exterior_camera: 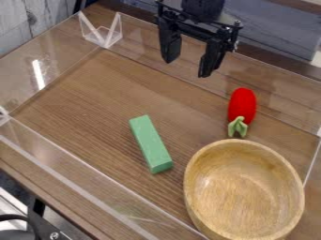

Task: Put the green block in the brown bowl

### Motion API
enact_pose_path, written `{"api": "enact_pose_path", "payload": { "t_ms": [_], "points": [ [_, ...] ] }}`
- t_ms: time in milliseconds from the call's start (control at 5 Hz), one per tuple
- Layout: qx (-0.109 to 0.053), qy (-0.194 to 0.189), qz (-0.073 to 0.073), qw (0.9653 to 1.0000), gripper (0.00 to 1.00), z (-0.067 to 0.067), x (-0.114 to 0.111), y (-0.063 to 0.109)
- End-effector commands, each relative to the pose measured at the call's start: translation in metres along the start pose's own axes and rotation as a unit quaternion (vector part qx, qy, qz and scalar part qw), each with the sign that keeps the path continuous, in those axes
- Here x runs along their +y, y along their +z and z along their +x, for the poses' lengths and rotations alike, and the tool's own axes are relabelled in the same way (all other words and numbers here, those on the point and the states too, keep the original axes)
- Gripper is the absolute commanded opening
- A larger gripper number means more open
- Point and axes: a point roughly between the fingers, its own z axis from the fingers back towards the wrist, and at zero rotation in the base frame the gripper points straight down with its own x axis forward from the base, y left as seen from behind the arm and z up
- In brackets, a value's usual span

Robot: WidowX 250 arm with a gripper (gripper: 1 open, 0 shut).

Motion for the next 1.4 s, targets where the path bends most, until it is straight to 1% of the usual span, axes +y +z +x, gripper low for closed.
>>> {"api": "enact_pose_path", "payload": {
  "t_ms": [0,200,400,600,800,1000,1200],
  "points": [
    [0.017,0.028,-0.004,0.9995,1.00,-0.002,-0.005,-0.010],
    [0.019,0.110,-0.017,0.9936,1.00,-0.015,-0.004,-0.018],
    [0.006,0.196,-0.032,0.9801,1.00,-0.044,0.011,-0.030],
    [-0.011,0.281,-0.058,0.9580,1.00,-0.071,0.024,-0.042],
    [-0.022,0.342,-0.093,0.9347,1.00,-0.073,0.033,-0.051],
    [-0.035,0.386,-0.118,0.9140,1.00,-0.070,0.040,-0.060],
    [-0.044,0.431,-0.130,0.8920,1.00,-0.070,0.039,-0.056]
  ]
}}
